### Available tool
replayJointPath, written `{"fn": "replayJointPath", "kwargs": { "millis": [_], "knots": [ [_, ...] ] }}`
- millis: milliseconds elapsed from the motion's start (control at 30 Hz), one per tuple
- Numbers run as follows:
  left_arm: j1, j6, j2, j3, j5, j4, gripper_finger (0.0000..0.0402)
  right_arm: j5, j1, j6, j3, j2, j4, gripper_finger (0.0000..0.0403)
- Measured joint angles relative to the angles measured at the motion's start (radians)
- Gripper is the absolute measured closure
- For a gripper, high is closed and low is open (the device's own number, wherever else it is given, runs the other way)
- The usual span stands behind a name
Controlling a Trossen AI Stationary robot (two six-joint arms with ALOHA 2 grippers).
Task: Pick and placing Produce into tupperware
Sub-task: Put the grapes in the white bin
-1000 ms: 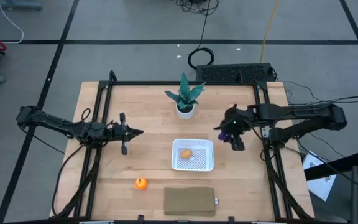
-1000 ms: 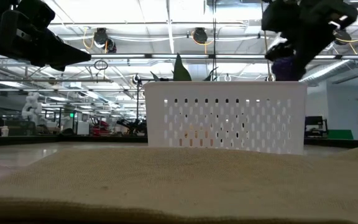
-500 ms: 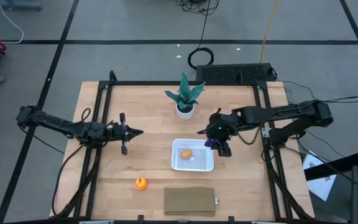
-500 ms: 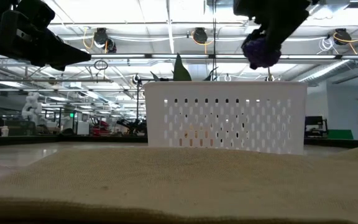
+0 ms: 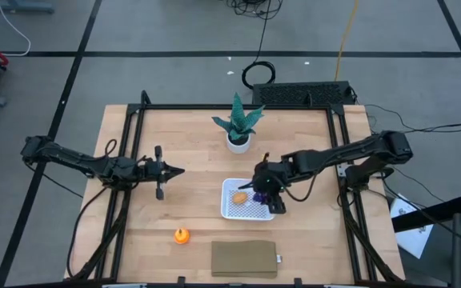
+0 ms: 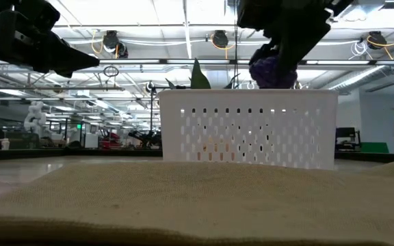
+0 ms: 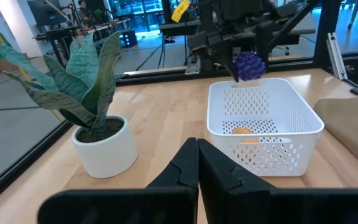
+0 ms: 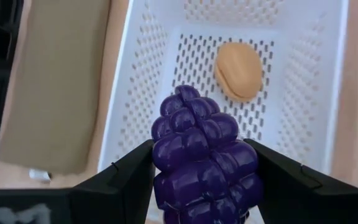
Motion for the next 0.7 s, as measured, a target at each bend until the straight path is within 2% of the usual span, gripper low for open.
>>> {"fn": "replayJointPath", "kwargs": {
  "millis": [133, 700],
  "knots": [
    [0.000, 0.000, 0.000, 0.000, 0.000, -0.001, 0.0400, 0.003, 0.002, 0.037, 0.000, 0.029, 0.046, 0.0186],
    [0.000, -0.005, 0.000, 0.000, 0.003, -0.026, 0.0401, 0.003, 0.005, -0.042, 0.000, 0.189, 0.095, 0.0186]
  ]
}}
